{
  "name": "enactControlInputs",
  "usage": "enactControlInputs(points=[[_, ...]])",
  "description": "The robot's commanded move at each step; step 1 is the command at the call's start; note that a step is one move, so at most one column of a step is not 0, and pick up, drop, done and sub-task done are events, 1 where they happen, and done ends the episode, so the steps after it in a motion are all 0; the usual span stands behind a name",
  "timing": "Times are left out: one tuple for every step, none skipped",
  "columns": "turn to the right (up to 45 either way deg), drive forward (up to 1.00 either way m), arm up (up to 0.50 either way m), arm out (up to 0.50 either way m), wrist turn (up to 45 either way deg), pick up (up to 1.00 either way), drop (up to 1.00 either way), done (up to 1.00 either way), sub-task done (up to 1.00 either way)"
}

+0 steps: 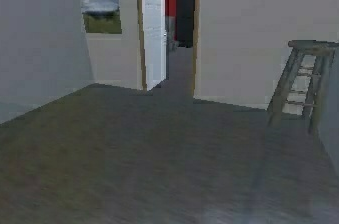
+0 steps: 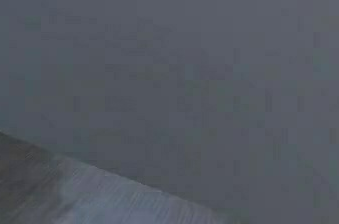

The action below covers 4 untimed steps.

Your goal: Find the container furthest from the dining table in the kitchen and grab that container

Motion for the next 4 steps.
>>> enactControlInputs(points=[[0.0,1.00,0.00,0.00,0.0,0.00,0.00,0.00,0.00],[0.0,1.00,0.00,0.00,0.0,0.00,0.00,0.00,0.00],[0.0,0.80,0.00,0.00,0.0,0.00,0.00,0.00,0.00],[0.0,0.90,0.00,0.00,0.0,0.00,0.00,0.00,0.00]])
